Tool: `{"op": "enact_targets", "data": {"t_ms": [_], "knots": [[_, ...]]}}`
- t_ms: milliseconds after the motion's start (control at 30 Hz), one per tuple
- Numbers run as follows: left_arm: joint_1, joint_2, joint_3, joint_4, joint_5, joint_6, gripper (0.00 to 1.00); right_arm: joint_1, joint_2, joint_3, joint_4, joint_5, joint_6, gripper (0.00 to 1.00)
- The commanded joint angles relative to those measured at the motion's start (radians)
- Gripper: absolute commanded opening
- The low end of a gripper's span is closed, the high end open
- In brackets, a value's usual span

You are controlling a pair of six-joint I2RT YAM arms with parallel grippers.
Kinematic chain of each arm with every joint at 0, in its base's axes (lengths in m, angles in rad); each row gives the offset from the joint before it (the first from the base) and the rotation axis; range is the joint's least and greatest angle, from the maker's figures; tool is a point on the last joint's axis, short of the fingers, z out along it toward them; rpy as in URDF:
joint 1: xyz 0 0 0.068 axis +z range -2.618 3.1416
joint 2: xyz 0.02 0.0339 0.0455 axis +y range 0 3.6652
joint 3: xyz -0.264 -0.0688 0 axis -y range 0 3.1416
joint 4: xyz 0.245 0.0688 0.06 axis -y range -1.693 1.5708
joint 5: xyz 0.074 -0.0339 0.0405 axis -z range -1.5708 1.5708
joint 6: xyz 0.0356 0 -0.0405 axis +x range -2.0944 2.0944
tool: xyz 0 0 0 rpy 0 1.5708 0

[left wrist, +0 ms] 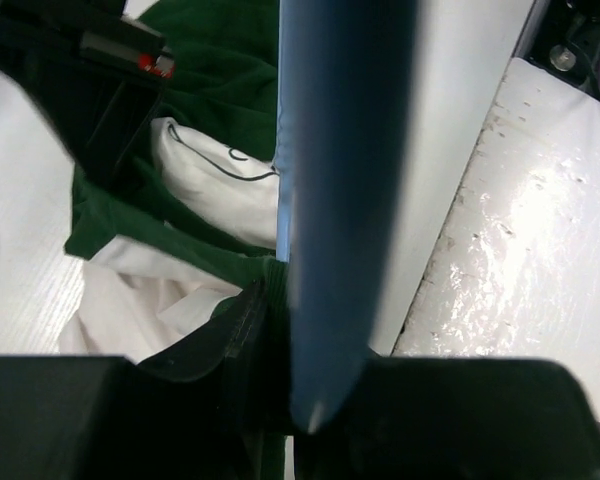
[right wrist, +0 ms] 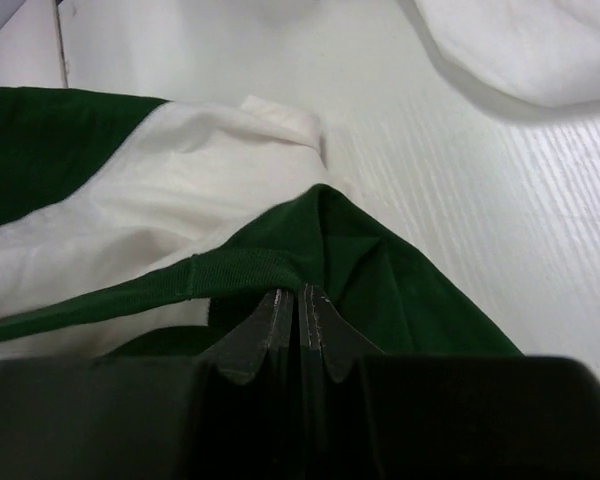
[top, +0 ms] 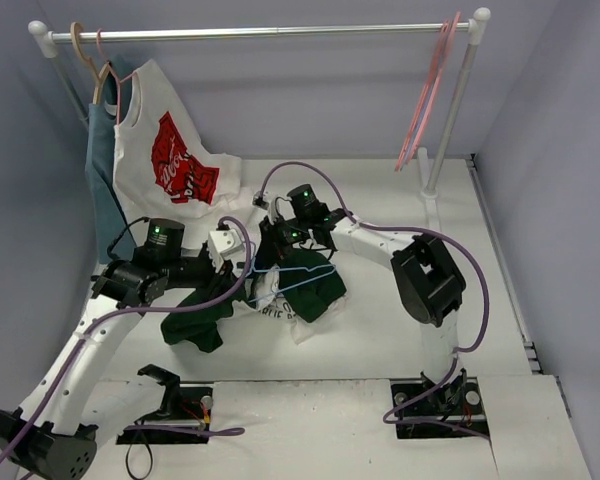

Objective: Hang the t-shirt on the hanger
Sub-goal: Place tshirt on hanger

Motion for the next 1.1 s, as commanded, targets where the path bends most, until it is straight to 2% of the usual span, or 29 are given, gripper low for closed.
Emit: {"op": "enact_targets", "data": {"t_ms": [0, 300, 767, 967, 1067], "knots": [[-0.005, -0.045, 0.077, 0.026, -0.041, -0.01, 0.0, -0.068, -0.067, -0.027, 0.031, 0.018, -0.012, 0.0], [-0.003, -0.107, 0.067, 0.154, -0.196, -0.083, 0.0, -0.218, -0.218, -0.144, -0.027, 0.071, -0.056, 0.0], [-0.003, -0.108, 0.091, 0.166, -0.408, -0.102, 0.0, -0.321, -0.271, -0.207, -0.042, 0.13, -0.051, 0.0], [-0.003, -0.127, 0.065, 0.247, -0.454, -0.157, 0.0, -0.324, -0.281, -0.221, -0.042, 0.151, -0.045, 0.0], [-0.003, -0.133, 0.067, 0.257, -0.431, -0.154, 0.0, -0.326, -0.288, -0.233, -0.036, 0.166, -0.036, 0.0]]}}
